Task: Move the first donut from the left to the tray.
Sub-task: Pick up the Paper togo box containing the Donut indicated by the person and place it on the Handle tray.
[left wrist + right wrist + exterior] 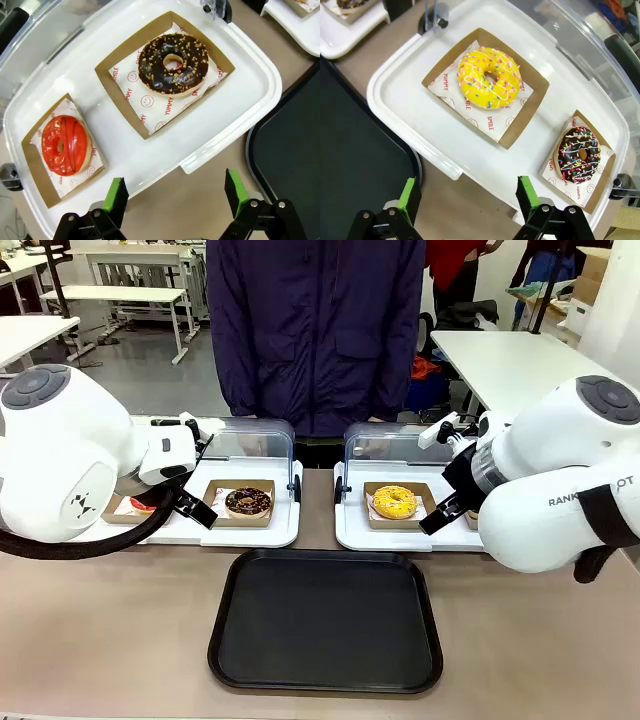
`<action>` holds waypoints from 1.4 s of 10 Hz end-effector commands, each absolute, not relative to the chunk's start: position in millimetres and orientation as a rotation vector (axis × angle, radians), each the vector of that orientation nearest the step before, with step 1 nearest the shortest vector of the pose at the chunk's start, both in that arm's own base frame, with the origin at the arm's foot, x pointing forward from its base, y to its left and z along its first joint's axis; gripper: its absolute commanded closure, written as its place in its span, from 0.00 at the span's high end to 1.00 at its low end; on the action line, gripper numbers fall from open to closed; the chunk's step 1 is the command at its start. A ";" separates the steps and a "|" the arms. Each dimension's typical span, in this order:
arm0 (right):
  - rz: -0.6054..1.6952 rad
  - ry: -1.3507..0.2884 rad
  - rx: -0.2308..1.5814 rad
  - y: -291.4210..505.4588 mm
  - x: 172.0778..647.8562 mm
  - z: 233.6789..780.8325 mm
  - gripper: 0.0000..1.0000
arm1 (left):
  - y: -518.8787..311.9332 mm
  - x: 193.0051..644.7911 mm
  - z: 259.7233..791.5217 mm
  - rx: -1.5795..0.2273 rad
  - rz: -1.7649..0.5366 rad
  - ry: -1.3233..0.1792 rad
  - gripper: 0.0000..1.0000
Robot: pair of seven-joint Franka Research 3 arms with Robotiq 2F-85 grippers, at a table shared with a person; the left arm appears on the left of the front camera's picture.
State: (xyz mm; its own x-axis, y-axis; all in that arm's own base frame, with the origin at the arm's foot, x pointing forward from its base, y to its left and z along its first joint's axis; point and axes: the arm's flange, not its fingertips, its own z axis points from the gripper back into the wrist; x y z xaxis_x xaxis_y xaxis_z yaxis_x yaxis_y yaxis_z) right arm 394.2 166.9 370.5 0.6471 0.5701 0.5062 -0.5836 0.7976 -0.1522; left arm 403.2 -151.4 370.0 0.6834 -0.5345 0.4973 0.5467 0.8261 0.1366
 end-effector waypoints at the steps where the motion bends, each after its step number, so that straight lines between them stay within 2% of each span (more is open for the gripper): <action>1: 0.656 -0.567 0.025 167.0 394.2 370.5 1.00 | -151.5 403.2 370.1 -0.023 -0.606 -0.550 1.00; 10: 0.657 -0.567 0.025 167.1 394.2 370.5 1.00 | -151.5 403.2 370.1 -0.023 -0.606 -0.550 1.00; 11: 0.687 -0.549 0.060 174.4 410.6 400.0 1.00 | -151.5 403.2 370.0 -0.024 -0.606 -0.550 1.00; 14: 0.648 -0.597 0.164 151.2 431.3 500.7 1.00 | -111.3 430.6 457.1 -0.207 -0.703 -0.483 1.00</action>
